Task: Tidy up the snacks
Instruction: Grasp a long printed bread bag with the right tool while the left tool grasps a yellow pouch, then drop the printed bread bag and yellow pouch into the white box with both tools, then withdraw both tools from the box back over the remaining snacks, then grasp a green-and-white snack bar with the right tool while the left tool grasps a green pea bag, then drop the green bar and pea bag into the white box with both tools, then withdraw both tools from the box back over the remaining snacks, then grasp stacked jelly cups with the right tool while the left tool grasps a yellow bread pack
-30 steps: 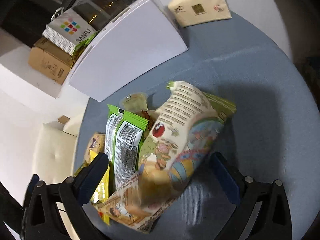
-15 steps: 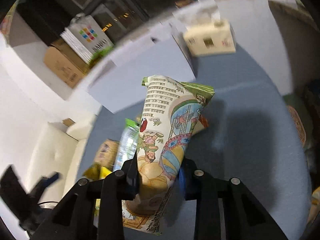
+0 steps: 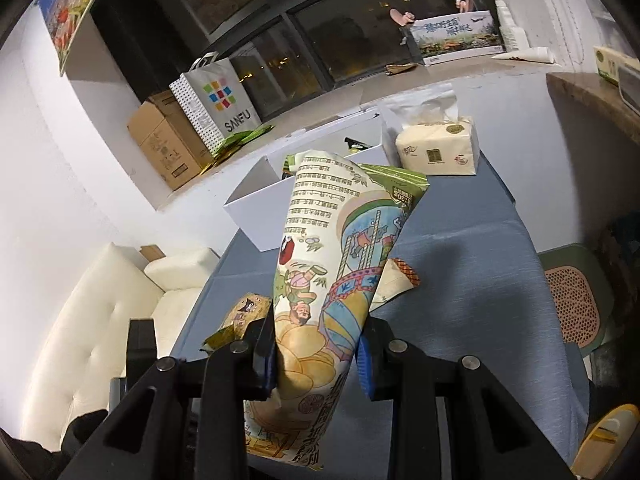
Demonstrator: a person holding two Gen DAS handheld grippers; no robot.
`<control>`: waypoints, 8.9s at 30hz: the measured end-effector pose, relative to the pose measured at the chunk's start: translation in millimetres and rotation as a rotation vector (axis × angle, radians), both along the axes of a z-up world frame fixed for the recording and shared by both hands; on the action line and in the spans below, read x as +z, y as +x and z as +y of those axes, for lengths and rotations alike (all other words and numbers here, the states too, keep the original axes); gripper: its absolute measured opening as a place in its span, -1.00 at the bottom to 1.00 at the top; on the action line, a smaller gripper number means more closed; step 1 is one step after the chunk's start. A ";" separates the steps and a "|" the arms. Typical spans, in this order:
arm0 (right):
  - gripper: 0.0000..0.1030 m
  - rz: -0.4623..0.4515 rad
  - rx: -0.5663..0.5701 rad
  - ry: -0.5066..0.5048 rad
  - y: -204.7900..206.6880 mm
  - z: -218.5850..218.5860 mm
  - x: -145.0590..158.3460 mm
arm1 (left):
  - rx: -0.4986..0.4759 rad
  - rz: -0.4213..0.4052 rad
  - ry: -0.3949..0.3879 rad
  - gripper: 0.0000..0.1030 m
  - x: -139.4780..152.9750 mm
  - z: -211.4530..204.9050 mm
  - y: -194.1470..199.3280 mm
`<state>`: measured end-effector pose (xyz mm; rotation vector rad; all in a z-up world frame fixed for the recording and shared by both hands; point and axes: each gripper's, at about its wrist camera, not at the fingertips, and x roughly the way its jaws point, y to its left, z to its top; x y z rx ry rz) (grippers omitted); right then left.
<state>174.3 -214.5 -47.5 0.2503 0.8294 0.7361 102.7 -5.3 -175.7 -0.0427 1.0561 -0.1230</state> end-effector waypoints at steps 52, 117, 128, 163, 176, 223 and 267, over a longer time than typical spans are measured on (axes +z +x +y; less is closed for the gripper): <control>1.00 -0.198 0.047 -0.328 237.1 187.7 87.0 | 0.232 -0.476 -0.082 1.00 161.4 167.1 183.2; -0.11 0.167 0.017 -0.299 31.8 124.1 -69.9 | 0.145 -0.307 -0.084 1.00 43.5 73.1 -57.6; -0.12 0.137 -0.027 -0.101 21.3 39.4 -26.3 | 0.081 -0.166 -0.015 0.99 1.5 67.3 -9.7; -0.11 -0.016 0.098 -0.093 203.1 139.3 76.2 | 0.144 -0.460 -0.117 -0.26 166.8 149.7 196.9; 1.00 0.045 0.114 -0.237 284.5 214.6 49.0 | 0.215 -0.358 -0.100 1.00 125.7 172.1 244.0; 1.00 -0.106 0.202 -0.193 3.1 61.0 -27.9 | 0.129 -0.502 -0.124 1.00 114.9 67.3 -62.7; -0.12 -0.272 0.235 -0.196 -13.6 71.3 -3.6 | 0.153 -0.141 0.025 0.60 -14.6 69.6 63.6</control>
